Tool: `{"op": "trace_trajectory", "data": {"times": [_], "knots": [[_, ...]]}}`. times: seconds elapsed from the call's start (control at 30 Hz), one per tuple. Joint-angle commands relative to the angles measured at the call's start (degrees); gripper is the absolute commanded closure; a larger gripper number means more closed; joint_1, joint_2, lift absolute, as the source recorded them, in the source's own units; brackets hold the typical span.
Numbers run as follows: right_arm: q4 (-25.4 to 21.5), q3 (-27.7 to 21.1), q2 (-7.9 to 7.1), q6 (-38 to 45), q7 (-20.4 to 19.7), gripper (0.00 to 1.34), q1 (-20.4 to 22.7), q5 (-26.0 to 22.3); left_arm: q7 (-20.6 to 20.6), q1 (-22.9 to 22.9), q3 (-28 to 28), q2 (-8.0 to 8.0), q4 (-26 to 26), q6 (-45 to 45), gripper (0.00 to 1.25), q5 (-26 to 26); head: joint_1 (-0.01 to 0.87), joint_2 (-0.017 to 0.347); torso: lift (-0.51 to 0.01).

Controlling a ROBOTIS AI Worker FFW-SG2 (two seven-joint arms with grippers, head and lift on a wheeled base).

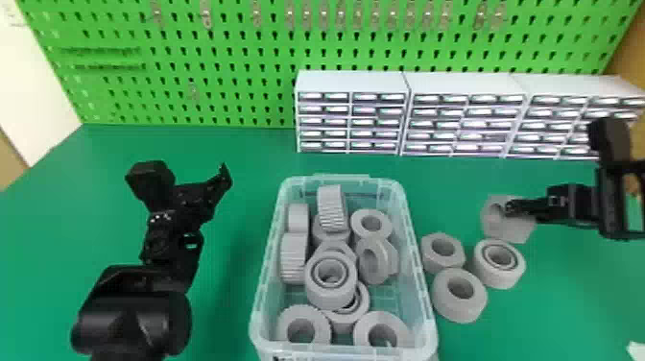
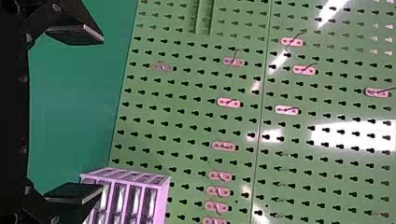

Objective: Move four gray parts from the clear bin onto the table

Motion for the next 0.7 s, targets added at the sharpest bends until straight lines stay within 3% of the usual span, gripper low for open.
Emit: {"op": "trace_trajectory", "data": {"times": [0.0,0.37,0.67], "knots": [[2.21,-2.93,0.07,-2.09,0.00,0.99,1.03,-3.09,0.00,0.02,-0.01,-0.09,0.05,0.00,0.16,0.00,0.693,0.072,-0.052],[2.04,-6.88,-0.80,-0.69,0.00,0.99,3.93,-3.09,0.00,0.46,0.25,-0.44,0.05,0.00,0.16,-0.17,0.693,0.072,-0.052],[1.16,-11.10,-2.56,0.90,0.00,0.99,6.12,-2.91,0.00,0.46,0.52,-0.53,0.05,0.00,0.16,-0.17,0.693,0.072,-0.052]]}}
